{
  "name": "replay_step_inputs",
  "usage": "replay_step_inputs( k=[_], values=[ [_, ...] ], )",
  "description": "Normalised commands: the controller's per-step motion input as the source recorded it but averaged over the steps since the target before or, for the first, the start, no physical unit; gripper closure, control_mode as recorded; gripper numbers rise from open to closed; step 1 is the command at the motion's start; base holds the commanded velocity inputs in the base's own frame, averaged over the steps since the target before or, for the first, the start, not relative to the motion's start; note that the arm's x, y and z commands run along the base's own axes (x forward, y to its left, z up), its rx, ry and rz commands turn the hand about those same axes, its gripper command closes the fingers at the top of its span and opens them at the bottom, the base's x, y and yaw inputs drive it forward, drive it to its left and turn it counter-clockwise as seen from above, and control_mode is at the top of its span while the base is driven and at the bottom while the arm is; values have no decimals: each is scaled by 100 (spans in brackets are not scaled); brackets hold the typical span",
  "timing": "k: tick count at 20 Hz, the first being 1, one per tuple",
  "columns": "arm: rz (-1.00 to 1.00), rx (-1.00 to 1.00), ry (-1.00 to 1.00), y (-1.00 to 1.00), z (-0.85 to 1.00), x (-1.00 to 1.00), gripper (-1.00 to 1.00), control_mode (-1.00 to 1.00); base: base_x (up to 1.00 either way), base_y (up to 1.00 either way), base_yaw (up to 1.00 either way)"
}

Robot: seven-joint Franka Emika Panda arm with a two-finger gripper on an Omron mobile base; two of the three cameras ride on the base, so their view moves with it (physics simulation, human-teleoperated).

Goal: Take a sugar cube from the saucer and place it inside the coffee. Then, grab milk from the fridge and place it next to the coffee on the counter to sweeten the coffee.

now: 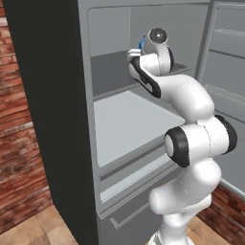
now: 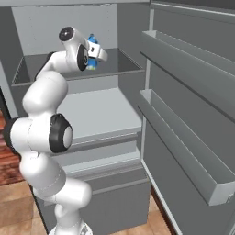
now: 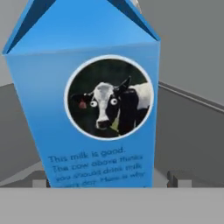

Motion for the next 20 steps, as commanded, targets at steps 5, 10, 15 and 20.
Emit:
replay_step_inputs(
  k=[5,10,15,20],
  values=[
    [0,0,0,0,-4,13,100,-100,0,0,0],
    [0,0,0,0,0,0,100,-100,0,0,0],
    [0,0,-8,0,0,-36,100,-100,0,0,0],
    [0,0,-35,-1,8,-100,100,-100,0,0,0]
  ],
)
